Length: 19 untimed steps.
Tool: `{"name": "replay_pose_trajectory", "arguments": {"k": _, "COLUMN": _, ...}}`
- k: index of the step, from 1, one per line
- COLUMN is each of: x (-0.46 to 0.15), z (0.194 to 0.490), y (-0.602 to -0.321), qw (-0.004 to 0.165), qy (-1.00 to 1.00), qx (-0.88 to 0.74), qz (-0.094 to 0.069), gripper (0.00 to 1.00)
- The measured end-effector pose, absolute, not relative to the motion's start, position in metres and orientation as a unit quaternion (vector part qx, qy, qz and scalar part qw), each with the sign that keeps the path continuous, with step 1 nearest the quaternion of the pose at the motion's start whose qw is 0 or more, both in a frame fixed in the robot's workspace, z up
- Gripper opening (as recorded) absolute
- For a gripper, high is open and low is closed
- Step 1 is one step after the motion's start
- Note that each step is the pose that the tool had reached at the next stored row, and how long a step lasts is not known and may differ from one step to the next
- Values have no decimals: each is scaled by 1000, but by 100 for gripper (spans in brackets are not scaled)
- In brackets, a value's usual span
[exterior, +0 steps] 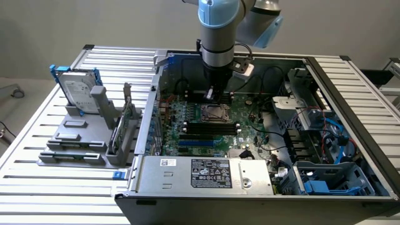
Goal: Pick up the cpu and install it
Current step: 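Install the first cpu locking lever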
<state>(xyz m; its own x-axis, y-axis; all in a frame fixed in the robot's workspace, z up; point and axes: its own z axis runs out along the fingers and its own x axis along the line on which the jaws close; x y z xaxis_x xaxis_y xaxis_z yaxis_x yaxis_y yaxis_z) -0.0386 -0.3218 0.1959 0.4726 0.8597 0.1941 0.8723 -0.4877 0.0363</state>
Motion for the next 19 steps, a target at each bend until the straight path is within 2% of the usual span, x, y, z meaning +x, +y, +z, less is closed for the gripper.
{"name": "replay_pose_trajectory", "arguments": {"k": 19, "x": -36, "z": 198, "y": -322, "qw": 34, "qy": -505, "qx": -857, "qz": -94, "gripper": 11}}
